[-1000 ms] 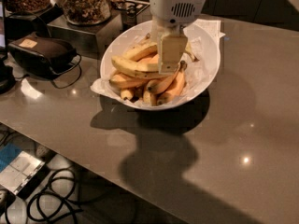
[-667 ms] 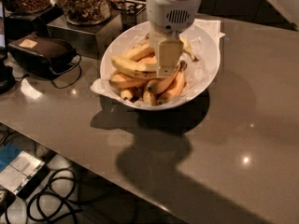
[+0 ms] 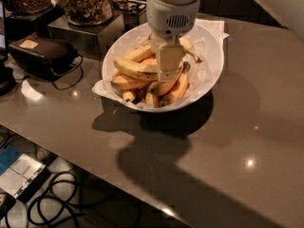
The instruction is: Pick banana from white bowl
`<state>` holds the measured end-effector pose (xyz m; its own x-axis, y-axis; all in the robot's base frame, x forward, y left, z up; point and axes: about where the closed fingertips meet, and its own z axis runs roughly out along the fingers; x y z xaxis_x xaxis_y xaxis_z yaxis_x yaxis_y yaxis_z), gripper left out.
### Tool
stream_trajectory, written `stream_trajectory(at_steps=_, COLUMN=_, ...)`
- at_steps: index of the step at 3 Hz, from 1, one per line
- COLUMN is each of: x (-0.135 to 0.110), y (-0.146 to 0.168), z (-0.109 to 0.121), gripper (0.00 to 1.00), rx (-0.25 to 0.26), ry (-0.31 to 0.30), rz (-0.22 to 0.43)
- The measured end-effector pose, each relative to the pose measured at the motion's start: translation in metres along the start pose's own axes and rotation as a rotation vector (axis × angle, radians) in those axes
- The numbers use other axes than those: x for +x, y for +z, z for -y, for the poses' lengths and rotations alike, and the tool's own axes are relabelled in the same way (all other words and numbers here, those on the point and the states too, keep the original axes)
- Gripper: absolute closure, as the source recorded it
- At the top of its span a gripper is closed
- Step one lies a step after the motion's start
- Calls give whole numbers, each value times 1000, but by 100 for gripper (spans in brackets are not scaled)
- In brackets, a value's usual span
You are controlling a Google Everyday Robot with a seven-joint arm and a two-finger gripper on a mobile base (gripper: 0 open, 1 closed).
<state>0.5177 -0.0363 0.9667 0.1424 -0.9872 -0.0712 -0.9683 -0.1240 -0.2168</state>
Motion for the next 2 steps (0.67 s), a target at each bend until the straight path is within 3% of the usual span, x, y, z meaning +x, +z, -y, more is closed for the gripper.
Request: stream_trajectory(at_steps=2, x=3, y=7, z=3, gripper=41, rx=-9, ry=-9, rz=-19)
